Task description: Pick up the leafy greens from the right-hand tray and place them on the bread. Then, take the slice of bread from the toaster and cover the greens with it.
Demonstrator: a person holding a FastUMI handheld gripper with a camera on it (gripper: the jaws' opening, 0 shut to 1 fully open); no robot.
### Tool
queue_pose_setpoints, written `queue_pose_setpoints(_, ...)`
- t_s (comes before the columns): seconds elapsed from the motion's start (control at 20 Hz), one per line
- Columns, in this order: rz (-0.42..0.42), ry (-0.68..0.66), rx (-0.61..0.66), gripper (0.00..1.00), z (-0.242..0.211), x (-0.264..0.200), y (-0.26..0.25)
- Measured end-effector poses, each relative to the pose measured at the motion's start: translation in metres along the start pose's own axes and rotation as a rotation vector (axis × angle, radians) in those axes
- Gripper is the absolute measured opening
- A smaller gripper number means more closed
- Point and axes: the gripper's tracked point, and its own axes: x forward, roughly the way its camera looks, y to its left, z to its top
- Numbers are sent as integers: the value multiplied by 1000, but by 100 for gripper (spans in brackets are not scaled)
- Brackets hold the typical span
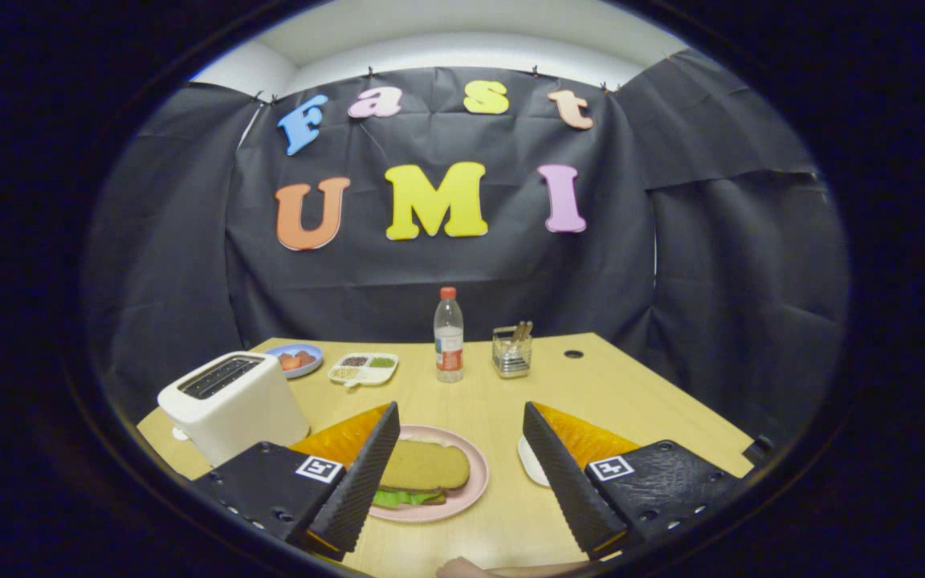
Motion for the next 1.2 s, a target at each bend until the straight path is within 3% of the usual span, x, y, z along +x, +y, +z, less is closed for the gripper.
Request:
queue_pose_setpoints(0.5,-62,-173,-30,95,82,-108,-28)
queue_pose_setpoints(0.65,-95,-200,-61,95,89,-125,-36)
queue_pose_setpoints(1.2,-59,-178,-101,96,76,-139,-25)
